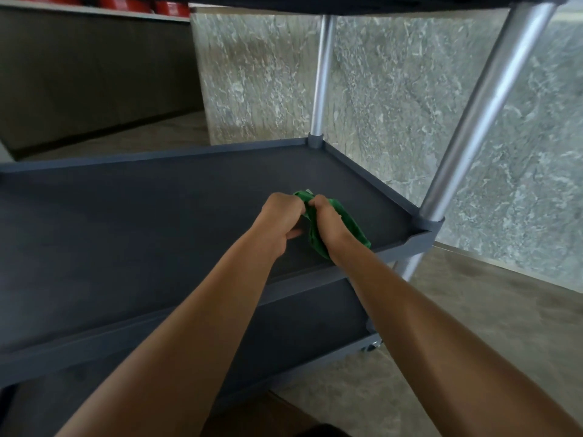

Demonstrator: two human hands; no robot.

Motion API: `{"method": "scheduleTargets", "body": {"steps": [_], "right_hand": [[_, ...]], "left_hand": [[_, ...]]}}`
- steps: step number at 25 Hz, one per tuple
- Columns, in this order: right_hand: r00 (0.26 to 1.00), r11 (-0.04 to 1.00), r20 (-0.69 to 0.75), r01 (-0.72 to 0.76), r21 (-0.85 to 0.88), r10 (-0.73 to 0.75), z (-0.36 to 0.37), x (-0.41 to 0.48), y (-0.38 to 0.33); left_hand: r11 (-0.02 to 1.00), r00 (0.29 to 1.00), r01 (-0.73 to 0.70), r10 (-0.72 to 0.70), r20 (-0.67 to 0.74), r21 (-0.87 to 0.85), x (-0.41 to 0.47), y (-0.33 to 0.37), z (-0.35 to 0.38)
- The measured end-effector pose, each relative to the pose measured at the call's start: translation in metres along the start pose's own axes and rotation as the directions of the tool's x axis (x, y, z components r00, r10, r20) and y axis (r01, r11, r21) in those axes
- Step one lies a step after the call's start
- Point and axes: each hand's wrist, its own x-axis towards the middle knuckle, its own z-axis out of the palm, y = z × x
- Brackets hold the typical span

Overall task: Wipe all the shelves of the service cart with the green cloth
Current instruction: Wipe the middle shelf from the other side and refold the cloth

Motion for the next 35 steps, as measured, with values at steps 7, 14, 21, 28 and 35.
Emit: {"method": "scheduleTargets", "body": {"steps": [7,14,21,28,35], "right_hand": [[0.997,0.997,-0.029,-0.068,-0.023,0.067,0.046,-0.027,-0.005],[0.998,0.998,0.037,-0.054,-0.037,0.056,0.084,-0.049,-0.012],[0.999,0.996,0.024,-0.047,-0.074,0.049,0.141,-0.069,-0.021],[0.993,0.997,0.092,-0.077,0.029,0.074,0.194,-0.085,-0.03],[0.985,0.994,0.152,-0.077,-0.072,0.087,0.263,-0.103,-0.029]], "left_hand": [[0.993,0.997,-0.003,-0.005,-0.071,-0.12,-0.023,-0.007,-0.055],[0.972,0.99,-0.056,0.024,-0.142,-0.227,-0.038,-0.013,-0.109],[0.957,0.964,-0.097,0.023,-0.263,-0.272,-0.048,-0.026,-0.173],[0.95,0.93,-0.139,0.029,-0.366,-0.278,-0.063,-0.043,-0.229],[0.951,0.894,-0.166,0.032,-0.448,-0.263,-0.078,-0.052,-0.272]]}}
